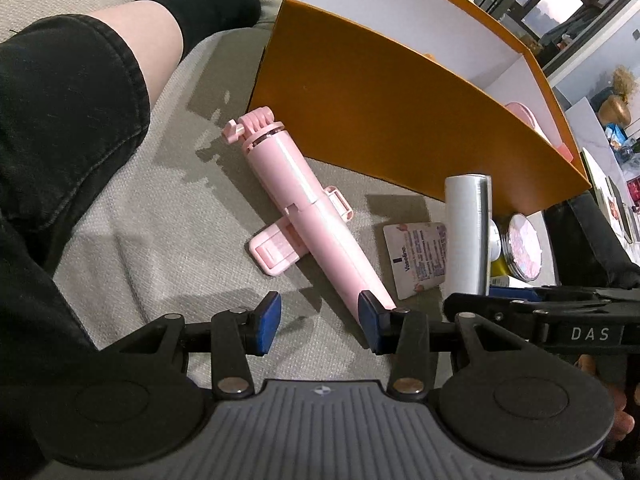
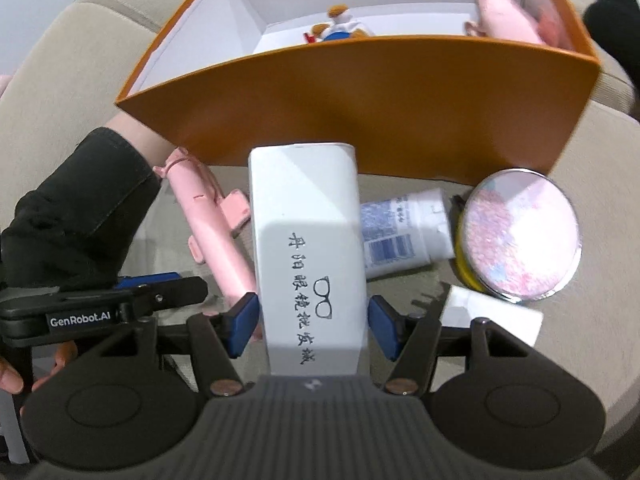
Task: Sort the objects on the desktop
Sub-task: 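Grasp the pink selfie stick with the left gripper while the right gripper holds the glasses box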
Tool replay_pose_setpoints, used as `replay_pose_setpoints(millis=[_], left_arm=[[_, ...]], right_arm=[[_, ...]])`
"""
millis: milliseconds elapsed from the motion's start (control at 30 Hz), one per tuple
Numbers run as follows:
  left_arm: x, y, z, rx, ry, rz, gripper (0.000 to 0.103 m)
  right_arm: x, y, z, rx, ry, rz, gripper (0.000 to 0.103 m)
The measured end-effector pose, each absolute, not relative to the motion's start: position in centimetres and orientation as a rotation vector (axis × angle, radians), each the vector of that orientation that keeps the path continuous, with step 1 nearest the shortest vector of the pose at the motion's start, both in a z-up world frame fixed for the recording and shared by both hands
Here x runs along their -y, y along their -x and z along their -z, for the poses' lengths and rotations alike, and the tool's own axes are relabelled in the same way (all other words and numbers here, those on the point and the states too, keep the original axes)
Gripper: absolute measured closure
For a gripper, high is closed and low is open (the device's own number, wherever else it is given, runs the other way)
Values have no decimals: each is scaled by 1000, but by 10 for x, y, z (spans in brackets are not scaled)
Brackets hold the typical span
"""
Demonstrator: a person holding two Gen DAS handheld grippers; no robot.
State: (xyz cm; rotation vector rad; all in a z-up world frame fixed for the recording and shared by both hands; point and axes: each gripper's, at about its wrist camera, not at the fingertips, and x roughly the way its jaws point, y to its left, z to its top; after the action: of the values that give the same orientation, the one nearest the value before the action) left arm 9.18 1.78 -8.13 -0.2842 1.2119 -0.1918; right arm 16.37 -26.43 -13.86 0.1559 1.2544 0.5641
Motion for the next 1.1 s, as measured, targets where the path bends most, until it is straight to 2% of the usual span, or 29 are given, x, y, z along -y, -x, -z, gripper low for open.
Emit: replay_pose_setpoints(millis=[200,700,1100], left_arm=[[-13,-90,82,-1215,280,203,54],[-17,-104,85,-1157,375,146,54],[-4,-134,91,-1139,343,59,54]], right_arm=[[260,-152,132,-1208,-36,-523,41],[265,-159,137,-1259,-209,-558,41],[259,-162,137,-1269,-213,-611,41]])
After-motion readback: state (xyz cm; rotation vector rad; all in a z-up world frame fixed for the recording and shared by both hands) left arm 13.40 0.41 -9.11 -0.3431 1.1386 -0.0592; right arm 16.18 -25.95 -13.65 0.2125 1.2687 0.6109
